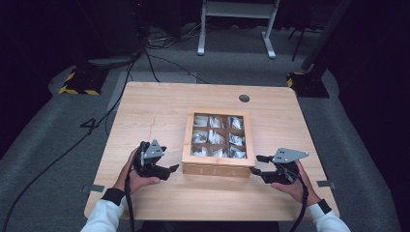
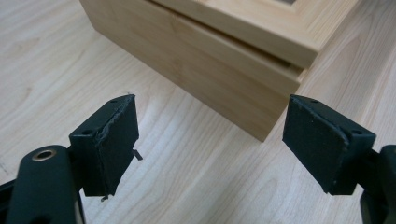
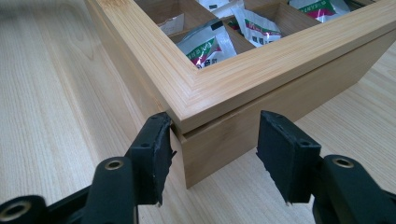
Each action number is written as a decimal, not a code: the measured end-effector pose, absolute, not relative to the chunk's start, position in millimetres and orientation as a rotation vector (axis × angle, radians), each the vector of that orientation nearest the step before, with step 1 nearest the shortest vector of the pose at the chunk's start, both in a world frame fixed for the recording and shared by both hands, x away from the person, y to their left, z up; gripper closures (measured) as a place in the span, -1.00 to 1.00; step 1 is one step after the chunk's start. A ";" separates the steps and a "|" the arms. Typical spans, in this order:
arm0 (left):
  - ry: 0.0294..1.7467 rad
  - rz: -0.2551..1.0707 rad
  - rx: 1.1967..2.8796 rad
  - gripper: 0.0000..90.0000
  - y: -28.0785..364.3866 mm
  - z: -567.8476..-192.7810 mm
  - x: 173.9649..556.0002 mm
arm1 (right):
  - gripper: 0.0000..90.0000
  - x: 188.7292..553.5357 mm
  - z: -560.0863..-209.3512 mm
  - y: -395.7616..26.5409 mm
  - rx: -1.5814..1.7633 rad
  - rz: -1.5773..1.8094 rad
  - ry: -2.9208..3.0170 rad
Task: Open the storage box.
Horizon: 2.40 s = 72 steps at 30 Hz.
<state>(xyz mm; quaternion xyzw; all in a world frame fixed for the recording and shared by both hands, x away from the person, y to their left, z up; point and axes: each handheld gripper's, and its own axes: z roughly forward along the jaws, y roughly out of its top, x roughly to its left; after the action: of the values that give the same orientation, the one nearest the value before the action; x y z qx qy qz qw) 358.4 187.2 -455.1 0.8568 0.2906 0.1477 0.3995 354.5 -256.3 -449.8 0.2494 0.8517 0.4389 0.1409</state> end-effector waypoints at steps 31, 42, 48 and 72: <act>0.591 0.458 2.138 -0.54 160.3 -426.4 357.4 | -0.08 355.0 -433.8 -250.1 0.724 1.340 2.393; 0.540 0.512 2.139 -0.45 146.4 -422.1 361.4 | -0.11 356.7 -425.1 -249.2 0.743 1.359 2.366; 0.548 0.565 2.111 -0.43 142.0 -420.8 365.0 | -0.11 359.5 -419.2 -250.6 0.761 1.402 2.348; 0.510 0.682 1.974 -0.19 132.7 -400.7 385.8 | -0.07 366.8 -396.8 -253.8 0.768 1.436 2.240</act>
<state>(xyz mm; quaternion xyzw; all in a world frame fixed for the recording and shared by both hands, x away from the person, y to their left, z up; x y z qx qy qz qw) 385.8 132.7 -400.7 0.8075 0.2086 0.2789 0.4760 366.8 -253.8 -396.8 0.2726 0.7949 0.5095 0.1849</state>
